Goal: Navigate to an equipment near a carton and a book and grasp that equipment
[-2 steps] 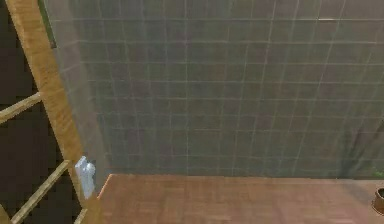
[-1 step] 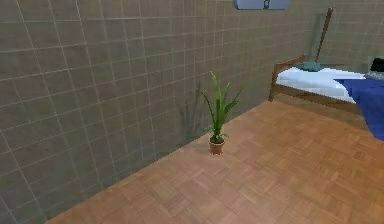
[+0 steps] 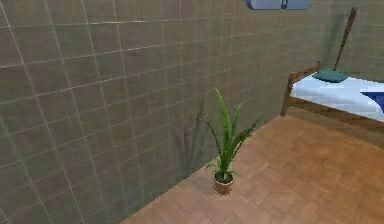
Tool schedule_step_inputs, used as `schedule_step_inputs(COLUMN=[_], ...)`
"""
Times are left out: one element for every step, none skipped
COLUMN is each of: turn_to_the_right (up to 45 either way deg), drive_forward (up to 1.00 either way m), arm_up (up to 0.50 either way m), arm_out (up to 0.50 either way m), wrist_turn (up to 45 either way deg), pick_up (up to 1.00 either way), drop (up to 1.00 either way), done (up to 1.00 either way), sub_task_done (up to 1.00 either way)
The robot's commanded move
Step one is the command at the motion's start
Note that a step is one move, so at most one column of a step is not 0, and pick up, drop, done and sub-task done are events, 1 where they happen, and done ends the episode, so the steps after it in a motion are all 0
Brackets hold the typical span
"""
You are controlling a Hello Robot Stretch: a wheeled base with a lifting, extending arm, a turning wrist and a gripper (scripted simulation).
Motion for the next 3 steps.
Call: schedule_step_inputs(turn_to_the_right=[39.0, 0.0, 45.0], drive_forward=[0.00, 0.50, 0.00], arm_up=[0.00, 0.00, 0.00], arm_out=[0.00, 0.00, 0.00], wrist_turn=[0.0, 0.0, 0.0], pick_up=[0.00, 0.00, 0.00], drop=[0.00, 0.00, 0.00], done=[0.00, 0.00, 0.00], sub_task_done=[0.00, 0.00, 0.00])
